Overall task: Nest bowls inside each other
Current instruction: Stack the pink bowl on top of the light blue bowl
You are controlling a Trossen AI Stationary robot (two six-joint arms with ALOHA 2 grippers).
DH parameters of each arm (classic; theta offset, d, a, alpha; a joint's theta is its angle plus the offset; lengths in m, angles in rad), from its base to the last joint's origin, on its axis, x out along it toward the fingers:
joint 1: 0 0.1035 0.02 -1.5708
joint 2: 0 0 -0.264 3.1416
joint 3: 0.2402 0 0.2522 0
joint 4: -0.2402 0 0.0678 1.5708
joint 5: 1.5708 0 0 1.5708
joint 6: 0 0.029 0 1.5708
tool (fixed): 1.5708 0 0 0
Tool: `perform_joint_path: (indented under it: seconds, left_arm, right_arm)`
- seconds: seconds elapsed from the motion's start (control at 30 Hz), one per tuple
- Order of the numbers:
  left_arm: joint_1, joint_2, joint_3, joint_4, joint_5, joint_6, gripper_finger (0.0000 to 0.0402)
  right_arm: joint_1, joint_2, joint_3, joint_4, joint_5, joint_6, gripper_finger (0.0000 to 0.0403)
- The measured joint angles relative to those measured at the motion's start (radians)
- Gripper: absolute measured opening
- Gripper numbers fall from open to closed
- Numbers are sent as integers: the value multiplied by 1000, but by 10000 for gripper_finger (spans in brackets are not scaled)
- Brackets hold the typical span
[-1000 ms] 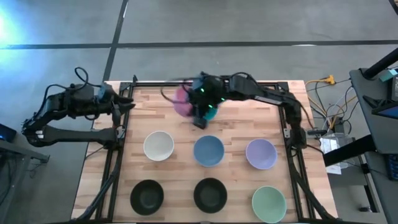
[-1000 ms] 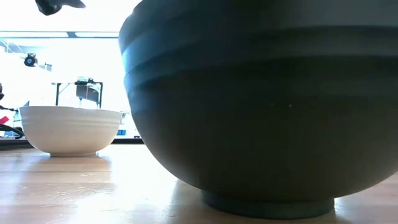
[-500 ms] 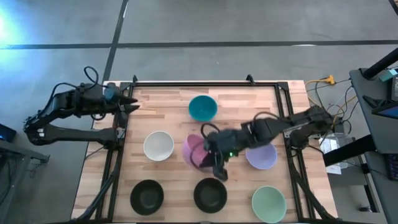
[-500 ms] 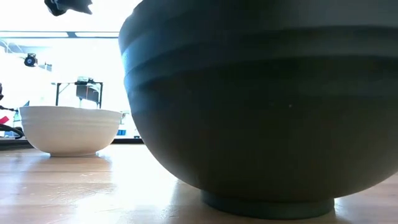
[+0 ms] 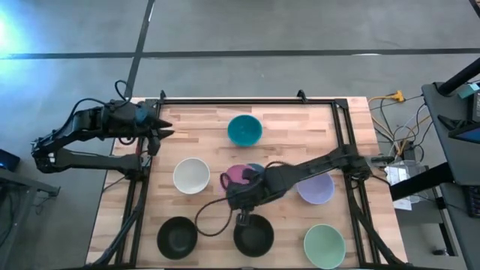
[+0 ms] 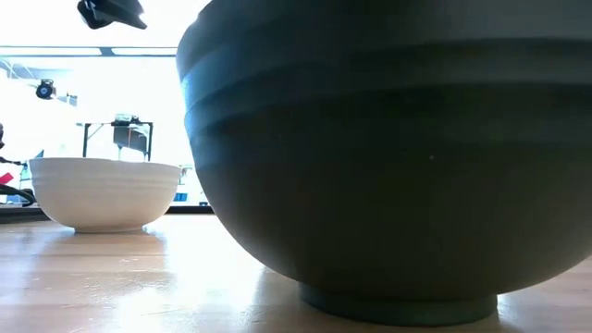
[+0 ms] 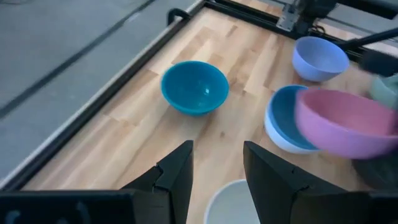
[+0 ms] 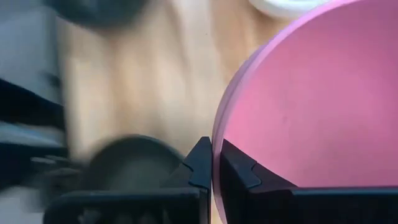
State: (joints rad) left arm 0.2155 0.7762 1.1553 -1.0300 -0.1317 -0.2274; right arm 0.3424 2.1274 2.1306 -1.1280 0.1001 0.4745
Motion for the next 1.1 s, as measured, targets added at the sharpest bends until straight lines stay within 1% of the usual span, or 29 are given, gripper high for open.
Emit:
perform_joint_path:
  seconds: [0.07,0.13,0.17,0.27,0.4,0.5,0.83,1.0,1.1]
  left_arm:
    - [0,4,0,0,26,-1,125]
    - [0,9,0,0,44,-1,125]
    - [0,9,0,0,47,-1,125]
    - [0,9,0,-5,50,-2,125]
    - [0,10,0,-8,56,-3,125]
    - [-1,12,-1,-6,60,-4,125]
    - [-1,31,-1,-5,62,-5,125]
    - [-1,36,-1,-6,73,-5,125]
    - [-1,35,-1,-8,74,-5,125]
  right_arm:
    - [0,67,118,-113,31,-22,9]
    - [0,121,223,-194,38,-34,9]
    - [0,133,230,-203,45,-37,9]
    - [8,133,177,-225,56,3,9]
    - [14,126,170,-326,80,56,9]
    - [18,123,171,-342,88,42,9]
    - [19,130,160,-291,87,-4,9]
    - [19,131,97,-222,83,-31,9]
    - [14,131,55,-189,56,-31,9]
